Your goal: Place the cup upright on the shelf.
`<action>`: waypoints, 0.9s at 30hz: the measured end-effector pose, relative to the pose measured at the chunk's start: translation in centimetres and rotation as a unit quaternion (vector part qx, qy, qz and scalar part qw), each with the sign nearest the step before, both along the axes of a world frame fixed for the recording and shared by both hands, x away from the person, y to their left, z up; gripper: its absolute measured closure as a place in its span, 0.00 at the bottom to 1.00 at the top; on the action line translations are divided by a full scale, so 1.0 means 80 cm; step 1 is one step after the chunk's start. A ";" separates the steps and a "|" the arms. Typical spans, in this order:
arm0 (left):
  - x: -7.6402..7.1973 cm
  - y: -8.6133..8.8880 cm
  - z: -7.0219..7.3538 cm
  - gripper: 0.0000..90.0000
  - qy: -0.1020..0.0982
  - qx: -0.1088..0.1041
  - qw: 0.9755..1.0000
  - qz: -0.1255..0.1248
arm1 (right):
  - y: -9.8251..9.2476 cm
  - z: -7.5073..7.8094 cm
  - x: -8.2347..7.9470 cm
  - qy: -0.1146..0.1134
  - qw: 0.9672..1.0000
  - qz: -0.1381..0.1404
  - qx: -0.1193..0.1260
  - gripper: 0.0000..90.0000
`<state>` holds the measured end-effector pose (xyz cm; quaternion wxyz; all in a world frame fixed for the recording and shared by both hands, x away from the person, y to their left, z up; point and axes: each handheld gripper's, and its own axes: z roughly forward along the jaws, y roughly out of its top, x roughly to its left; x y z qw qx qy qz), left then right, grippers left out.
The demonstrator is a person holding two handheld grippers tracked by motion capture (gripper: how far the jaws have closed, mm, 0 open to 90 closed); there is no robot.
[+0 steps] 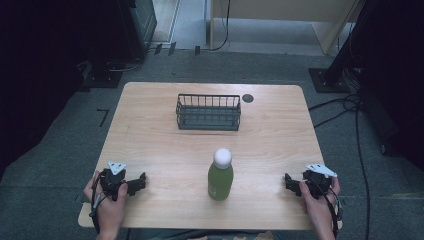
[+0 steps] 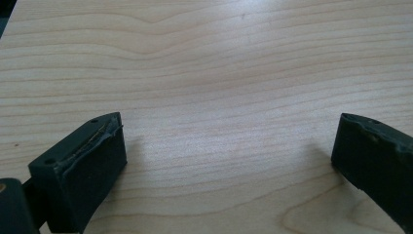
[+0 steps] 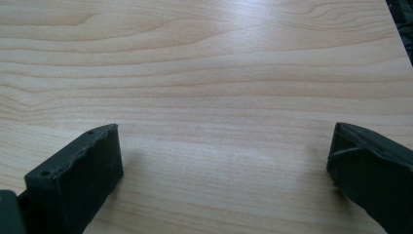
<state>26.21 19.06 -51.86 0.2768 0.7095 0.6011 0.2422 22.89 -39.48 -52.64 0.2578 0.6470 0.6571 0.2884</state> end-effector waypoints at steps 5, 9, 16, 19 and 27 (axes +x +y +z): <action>0.000 0.000 0.000 0.00 0.000 0.000 1.000 0.000 | 0.008 0.008 -0.005 -0.029 1.000 0.000 -0.003 0.00; 0.000 0.000 0.000 0.00 0.000 0.000 1.000 0.000 | 0.024 0.026 -0.013 -0.055 0.998 0.029 0.012 0.00; 0.000 0.000 0.000 0.00 0.000 0.000 1.000 0.000 | 0.050 0.058 -0.030 -0.083 0.992 0.086 0.043 0.00; 0.000 0.000 0.000 0.00 0.000 0.000 1.000 0.000 | 0.060 0.070 -0.036 -0.089 0.988 0.114 0.056 0.00; 0.000 -0.001 0.000 0.00 -0.001 -0.001 1.000 0.002 | 0.107 0.093 -0.051 -0.112 0.973 0.191 0.061 0.00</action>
